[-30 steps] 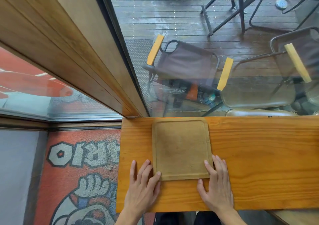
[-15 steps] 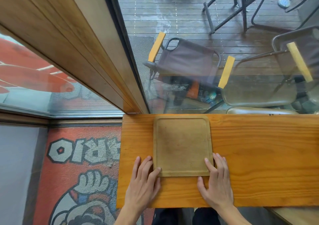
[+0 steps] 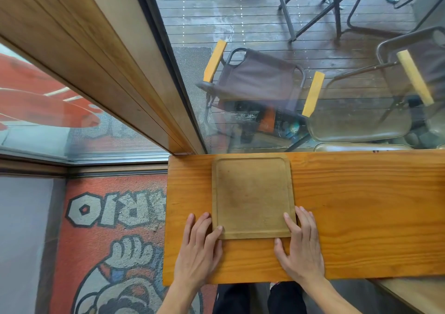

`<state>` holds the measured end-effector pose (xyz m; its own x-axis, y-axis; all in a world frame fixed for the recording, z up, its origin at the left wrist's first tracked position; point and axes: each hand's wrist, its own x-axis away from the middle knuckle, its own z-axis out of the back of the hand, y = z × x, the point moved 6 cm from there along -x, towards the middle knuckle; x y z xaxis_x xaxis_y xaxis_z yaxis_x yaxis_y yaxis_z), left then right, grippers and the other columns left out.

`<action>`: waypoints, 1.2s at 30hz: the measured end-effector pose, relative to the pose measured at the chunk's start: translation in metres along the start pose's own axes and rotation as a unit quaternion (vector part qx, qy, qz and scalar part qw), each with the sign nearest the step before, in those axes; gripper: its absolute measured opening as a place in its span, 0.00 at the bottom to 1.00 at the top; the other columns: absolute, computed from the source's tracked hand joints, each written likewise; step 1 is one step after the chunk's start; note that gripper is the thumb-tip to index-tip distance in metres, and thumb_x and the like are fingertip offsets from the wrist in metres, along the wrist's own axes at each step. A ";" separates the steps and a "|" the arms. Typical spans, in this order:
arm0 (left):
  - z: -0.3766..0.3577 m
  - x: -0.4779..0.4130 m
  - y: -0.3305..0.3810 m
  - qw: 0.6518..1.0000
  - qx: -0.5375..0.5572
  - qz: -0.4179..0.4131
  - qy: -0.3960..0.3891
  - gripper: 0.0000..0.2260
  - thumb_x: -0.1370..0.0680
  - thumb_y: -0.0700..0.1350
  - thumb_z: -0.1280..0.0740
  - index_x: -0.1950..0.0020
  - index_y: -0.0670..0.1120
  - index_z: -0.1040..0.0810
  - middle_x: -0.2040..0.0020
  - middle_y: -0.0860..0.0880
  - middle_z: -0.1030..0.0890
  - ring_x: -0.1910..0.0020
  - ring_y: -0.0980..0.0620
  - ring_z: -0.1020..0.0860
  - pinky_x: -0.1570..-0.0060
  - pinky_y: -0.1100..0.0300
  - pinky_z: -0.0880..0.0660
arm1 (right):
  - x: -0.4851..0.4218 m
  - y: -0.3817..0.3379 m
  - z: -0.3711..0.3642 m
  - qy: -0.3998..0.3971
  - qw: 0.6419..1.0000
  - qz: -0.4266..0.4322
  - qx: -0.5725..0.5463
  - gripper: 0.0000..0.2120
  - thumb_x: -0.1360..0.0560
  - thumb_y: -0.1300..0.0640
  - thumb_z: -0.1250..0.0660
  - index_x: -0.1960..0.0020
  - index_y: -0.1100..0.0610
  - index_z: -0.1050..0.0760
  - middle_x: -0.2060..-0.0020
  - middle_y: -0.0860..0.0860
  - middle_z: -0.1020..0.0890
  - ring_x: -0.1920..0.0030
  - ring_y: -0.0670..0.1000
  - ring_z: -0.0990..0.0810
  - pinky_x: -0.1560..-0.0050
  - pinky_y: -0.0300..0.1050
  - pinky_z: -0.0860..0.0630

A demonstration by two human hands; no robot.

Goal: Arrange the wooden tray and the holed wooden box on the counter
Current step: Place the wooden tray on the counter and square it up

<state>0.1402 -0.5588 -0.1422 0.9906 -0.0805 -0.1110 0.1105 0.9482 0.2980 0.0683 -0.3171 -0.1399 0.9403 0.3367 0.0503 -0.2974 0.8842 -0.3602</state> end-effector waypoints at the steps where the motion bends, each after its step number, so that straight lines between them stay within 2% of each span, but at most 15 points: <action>1: 0.000 0.000 0.000 1.000 0.002 0.002 -0.002 0.17 0.23 0.45 0.36 0.36 0.47 0.32 0.36 0.43 0.30 0.28 0.43 0.31 0.31 0.36 0.34 | 0.000 0.000 0.000 0.001 1.000 0.000 0.000 0.28 0.28 0.50 0.37 0.31 0.60 0.37 0.30 0.63 0.33 0.26 0.64 0.37 0.24 0.64 0.43; 8: -0.002 -0.003 -0.003 0.995 -0.059 0.032 -0.067 0.29 0.23 0.51 0.38 0.22 0.48 0.36 0.23 0.38 0.35 0.22 0.38 0.39 0.27 0.32 0.42 | -0.001 -0.002 0.002 0.010 1.000 -0.003 0.002 0.28 0.29 0.50 0.37 0.31 0.59 0.36 0.31 0.62 0.33 0.26 0.63 0.36 0.24 0.62 0.43; 23: -0.003 -0.006 -0.004 0.995 -0.052 0.040 -0.069 0.31 0.25 0.53 0.35 0.23 0.51 0.36 0.23 0.40 0.33 0.23 0.41 0.38 0.28 0.32 0.40 | -0.001 -0.001 0.001 0.003 1.000 -0.009 0.022 0.29 0.29 0.49 0.36 0.31 0.58 0.36 0.31 0.61 0.32 0.27 0.63 0.34 0.27 0.64 0.37; 31: -0.001 -0.008 -0.003 0.997 -0.037 0.043 -0.055 0.31 0.25 0.53 0.35 0.22 0.52 0.36 0.24 0.41 0.33 0.23 0.41 0.38 0.29 0.32 0.39 | -0.002 -0.001 0.001 0.001 0.999 0.008 0.034 0.30 0.29 0.49 0.36 0.31 0.60 0.36 0.32 0.62 0.31 0.27 0.64 0.34 0.27 0.64 0.37; 34: -0.003 -0.009 -0.001 0.995 -0.054 0.044 -0.072 0.30 0.26 0.53 0.33 0.23 0.51 0.33 0.24 0.41 0.32 0.23 0.38 0.39 0.30 0.28 0.39 | 0.000 0.000 -0.001 0.004 0.999 0.015 0.042 0.29 0.28 0.49 0.37 0.31 0.60 0.36 0.33 0.63 0.31 0.28 0.65 0.34 0.27 0.65 0.38; 36: -0.003 -0.010 0.000 0.988 -0.082 0.057 -0.118 0.29 0.25 0.55 0.36 0.23 0.52 0.32 0.23 0.41 0.34 0.23 0.32 0.39 0.32 0.23 0.45 | -0.003 0.000 -0.001 -0.002 0.999 0.018 0.048 0.29 0.28 0.49 0.37 0.31 0.60 0.36 0.33 0.64 0.30 0.27 0.66 0.35 0.27 0.66 0.39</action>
<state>0.1300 -0.5575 -0.1439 0.9892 -0.0207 0.1454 0.0008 0.9908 0.1353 0.0657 -0.3184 -0.1407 0.9282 0.3697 0.0419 -0.3456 0.8984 -0.2709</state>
